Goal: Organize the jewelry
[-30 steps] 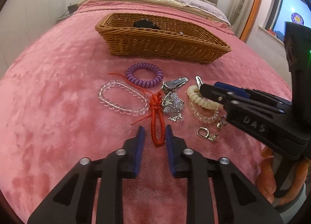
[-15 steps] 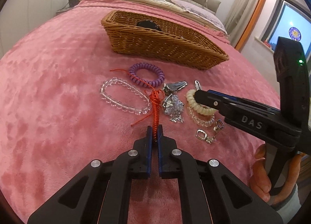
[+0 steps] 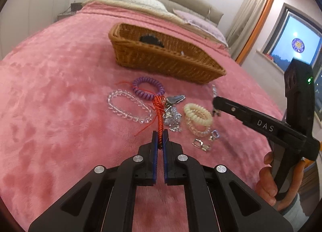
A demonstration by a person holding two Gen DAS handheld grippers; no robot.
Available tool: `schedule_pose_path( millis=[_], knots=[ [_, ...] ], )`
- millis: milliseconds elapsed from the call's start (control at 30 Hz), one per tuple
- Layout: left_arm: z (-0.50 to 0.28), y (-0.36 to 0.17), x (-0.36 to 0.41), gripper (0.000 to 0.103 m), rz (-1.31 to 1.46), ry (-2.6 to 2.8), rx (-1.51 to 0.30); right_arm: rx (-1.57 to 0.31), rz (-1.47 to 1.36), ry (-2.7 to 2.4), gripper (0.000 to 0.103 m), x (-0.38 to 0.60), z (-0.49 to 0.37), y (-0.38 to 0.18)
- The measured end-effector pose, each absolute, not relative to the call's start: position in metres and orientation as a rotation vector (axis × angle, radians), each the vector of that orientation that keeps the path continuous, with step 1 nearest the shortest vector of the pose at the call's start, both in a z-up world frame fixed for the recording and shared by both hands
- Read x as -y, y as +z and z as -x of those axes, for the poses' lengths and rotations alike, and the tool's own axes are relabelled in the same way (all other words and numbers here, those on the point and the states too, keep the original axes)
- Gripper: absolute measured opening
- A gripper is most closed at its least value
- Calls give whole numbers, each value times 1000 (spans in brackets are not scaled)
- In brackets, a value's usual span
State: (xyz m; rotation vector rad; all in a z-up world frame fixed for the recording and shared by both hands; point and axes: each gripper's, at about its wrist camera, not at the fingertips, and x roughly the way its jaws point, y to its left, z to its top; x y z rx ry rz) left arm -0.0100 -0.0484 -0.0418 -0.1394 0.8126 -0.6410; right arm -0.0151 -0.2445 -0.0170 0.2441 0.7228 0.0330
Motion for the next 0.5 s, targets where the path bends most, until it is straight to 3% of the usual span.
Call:
schedule_pose_path(
  millis=[367,400,467,500],
  knots=[
    [41,-53,27,4,73,-552,-910,-824,-220,-47,14,268,57,-42],
    [42,-53,26,6,79,-553,-911,-819,-225,-49,14,269,58,-41],
    [43,-51,24,20,90,-571,-908,-828,-249,-35,17,272,59,-41],
    [45,-51,22,23,89,-569,-901,-833,-267,-21,24,274,60,-42]
  ],
)
